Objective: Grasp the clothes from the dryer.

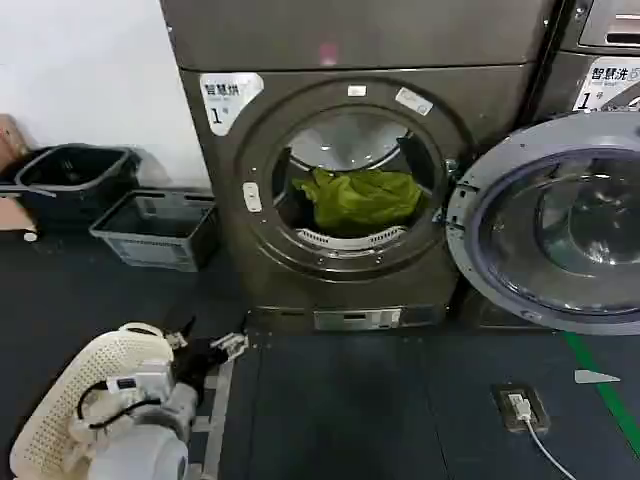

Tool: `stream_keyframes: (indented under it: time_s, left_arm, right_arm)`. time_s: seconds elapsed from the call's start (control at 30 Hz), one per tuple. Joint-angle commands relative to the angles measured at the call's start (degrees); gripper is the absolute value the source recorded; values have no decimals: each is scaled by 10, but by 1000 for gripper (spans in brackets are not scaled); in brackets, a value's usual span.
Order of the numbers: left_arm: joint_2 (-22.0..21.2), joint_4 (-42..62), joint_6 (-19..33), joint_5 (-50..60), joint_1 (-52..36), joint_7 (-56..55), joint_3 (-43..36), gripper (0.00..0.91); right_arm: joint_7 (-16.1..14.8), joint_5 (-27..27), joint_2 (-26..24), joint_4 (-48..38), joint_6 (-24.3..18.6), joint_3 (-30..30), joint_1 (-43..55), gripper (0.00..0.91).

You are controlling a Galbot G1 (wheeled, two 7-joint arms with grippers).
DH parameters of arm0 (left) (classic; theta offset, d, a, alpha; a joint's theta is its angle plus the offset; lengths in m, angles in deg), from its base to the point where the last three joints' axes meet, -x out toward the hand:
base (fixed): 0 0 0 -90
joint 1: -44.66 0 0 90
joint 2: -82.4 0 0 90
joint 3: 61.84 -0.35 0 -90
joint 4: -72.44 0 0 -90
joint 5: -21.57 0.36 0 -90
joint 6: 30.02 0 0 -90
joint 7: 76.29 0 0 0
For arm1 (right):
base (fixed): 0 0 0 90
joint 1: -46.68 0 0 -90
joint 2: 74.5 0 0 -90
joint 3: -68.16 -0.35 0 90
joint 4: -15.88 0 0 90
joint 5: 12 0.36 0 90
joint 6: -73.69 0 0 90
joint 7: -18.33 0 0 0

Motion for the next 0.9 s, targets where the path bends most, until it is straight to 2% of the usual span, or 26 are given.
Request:
stream_keyframes:
  time_s: [0.03, 0.1, 0.9]
  left_arm:
    - [1, -2, -28, 0, 1, 0, 1, 907]
    - [2, -4, -28, 0, 2, 1, 1, 907]
    - [2, -1, -28, -2, 0, 1, -1, 907]
  right_arm:
    - [26, -15, -1, -6, -23, 14, -1, 907]
    - [23, -25, 0, -4, -9, 14, -4, 907]
    - [25, -24, -2, -13, -15, 13, 3, 907]
